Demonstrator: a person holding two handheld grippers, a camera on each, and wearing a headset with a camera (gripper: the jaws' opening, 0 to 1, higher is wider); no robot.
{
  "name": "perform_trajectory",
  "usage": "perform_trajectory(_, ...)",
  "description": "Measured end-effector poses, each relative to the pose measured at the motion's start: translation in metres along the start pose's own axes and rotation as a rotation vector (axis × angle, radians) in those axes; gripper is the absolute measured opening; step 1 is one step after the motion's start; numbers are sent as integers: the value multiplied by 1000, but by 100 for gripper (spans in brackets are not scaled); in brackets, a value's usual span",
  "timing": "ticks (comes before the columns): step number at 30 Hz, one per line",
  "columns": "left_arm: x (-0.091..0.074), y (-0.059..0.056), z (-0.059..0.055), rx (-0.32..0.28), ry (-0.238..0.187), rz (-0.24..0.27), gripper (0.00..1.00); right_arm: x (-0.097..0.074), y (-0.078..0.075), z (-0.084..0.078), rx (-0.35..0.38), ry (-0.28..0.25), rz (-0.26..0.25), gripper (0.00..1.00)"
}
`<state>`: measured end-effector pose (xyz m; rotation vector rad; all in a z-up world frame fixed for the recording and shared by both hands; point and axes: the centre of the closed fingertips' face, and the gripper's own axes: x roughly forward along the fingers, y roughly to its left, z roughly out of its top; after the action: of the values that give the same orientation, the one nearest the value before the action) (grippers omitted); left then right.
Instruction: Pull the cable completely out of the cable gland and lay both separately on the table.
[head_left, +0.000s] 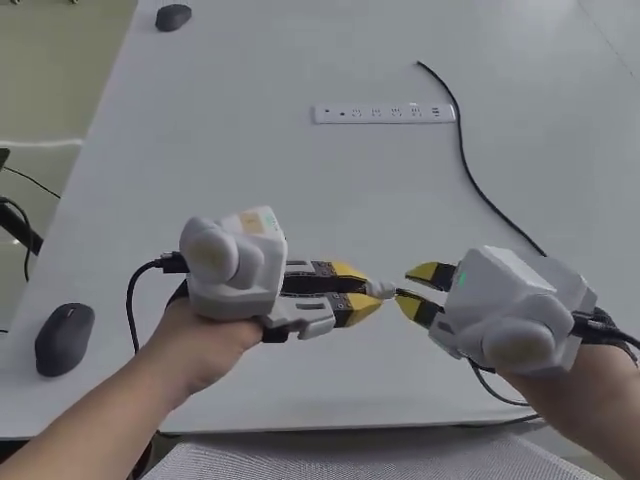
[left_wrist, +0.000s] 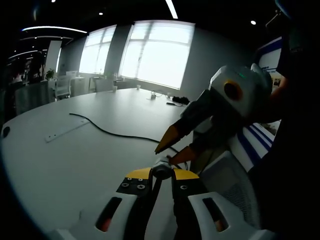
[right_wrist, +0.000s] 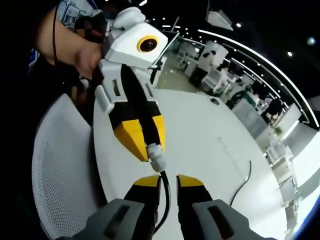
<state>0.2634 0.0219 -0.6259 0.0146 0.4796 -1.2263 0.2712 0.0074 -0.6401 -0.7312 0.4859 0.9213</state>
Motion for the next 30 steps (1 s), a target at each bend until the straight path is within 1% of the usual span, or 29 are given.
perform_trajectory(3, 2, 0, -1, 0, 4, 1, 15, 3, 0, -1, -13, 9, 6, 6)
perform_trajectory(6, 3, 0, 0, -6, 0, 4, 15, 4, 1, -1, -37, 9, 13, 2)
perform_trajectory(8, 3, 0, 0, -4, 4, 3, 15, 4, 3, -1, -67, 7, 16, 1)
perform_trajectory(12, 3, -1, -1, 3, 6, 5, 15, 3, 3, -1, -59, 2, 18, 0)
perform_trajectory(17, 4, -2, 2, 8, -10, 12, 15, 1, -1, -2, -7, -14, 8, 0)
perform_trajectory(20, 5, -2, 3, 11, -10, 15, 15, 0, -3, -3, 18, -19, 4, 0)
perform_trajectory(24, 4, -1, 5, 9, -18, 25, 15, -1, -8, -8, 85, -26, -6, 0)
perform_trajectory(27, 3, -1, 6, 10, -21, 29, 15, -2, -11, -12, 113, -28, -14, 0)
perform_trajectory(28, 3, 0, 6, 9, -23, 32, 15, -2, -12, -16, 138, -26, -18, 0)
perform_trajectory(30, 3, -1, 7, 13, -25, 36, 15, -2, -14, -21, 212, -27, -23, 0)
